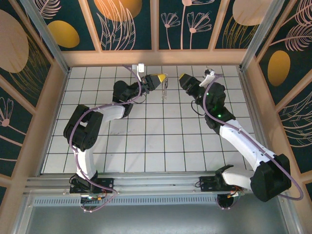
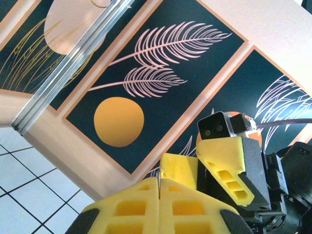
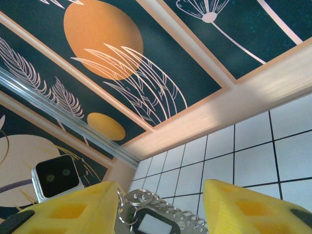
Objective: Put the keys on the keyring
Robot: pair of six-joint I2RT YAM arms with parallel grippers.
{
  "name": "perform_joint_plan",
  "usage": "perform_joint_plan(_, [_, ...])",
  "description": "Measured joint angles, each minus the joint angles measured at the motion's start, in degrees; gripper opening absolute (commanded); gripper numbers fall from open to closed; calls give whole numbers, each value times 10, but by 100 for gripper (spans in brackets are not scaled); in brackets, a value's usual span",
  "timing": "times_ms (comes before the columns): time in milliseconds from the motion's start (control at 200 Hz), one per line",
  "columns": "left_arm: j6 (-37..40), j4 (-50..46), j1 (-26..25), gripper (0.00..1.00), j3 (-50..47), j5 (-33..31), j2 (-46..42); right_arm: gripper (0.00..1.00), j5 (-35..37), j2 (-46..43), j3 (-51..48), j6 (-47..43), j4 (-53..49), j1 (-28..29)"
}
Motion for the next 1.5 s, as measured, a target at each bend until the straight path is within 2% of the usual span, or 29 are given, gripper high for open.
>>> perform_joint_plan(511, [-4,8,-1,0,0,0,0,50,-77,23,17,-1,26,0])
perform_joint_plan(636, [-4,8,-1,0,0,0,0,55,-90,38,22,-1,31,0])
perform_joint_plan(761, [-3,8,-1,0,0,1,0,54,-93,42,20,-4,43,-7])
perform_joint_plan(891, [1,8,-1,0,0,11,0,50,-132,60,0,-5,115,-43])
perform_joint_plan(1081, [1,19,-1,0,-3,14,0,46,-238,124,-43,20,247,-98])
perform_joint_plan(1251, [-10,50,-1,0,-4,13,2,41,-310,167,-46,51,344,-97])
perform_joint_plan(1497, [-30,73,-1,0,-4,13,10,39,-342,181,-46,72,435,-77])
